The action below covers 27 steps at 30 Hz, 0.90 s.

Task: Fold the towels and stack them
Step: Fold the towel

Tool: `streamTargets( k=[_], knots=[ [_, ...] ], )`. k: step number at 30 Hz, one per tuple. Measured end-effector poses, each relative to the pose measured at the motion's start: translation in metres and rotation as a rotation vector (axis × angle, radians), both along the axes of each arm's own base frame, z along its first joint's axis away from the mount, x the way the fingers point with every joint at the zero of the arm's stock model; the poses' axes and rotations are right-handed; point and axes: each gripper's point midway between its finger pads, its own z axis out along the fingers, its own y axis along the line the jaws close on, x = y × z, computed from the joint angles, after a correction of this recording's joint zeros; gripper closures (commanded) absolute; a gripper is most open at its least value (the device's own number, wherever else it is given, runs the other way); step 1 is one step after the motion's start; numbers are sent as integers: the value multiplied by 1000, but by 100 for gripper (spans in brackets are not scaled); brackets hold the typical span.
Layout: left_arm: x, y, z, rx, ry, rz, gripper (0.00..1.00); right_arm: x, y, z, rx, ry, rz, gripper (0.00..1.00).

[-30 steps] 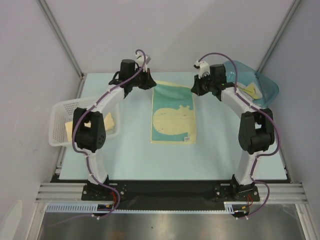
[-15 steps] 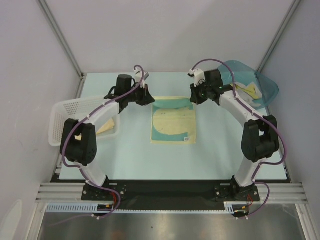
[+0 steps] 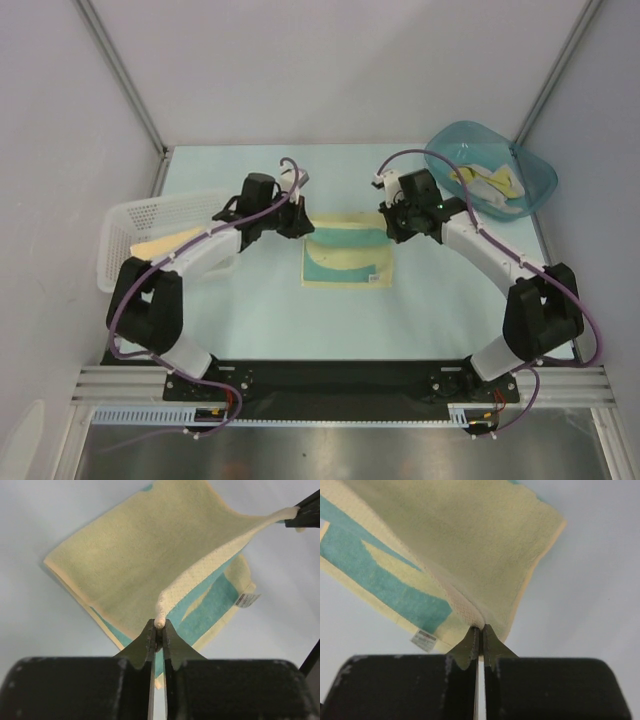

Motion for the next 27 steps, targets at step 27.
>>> streamTargets(
  k=[27],
  knots=[
    [88,-26,82,58,-195,194,100,82,-15,67,132,-242,-225,100]
  ],
)
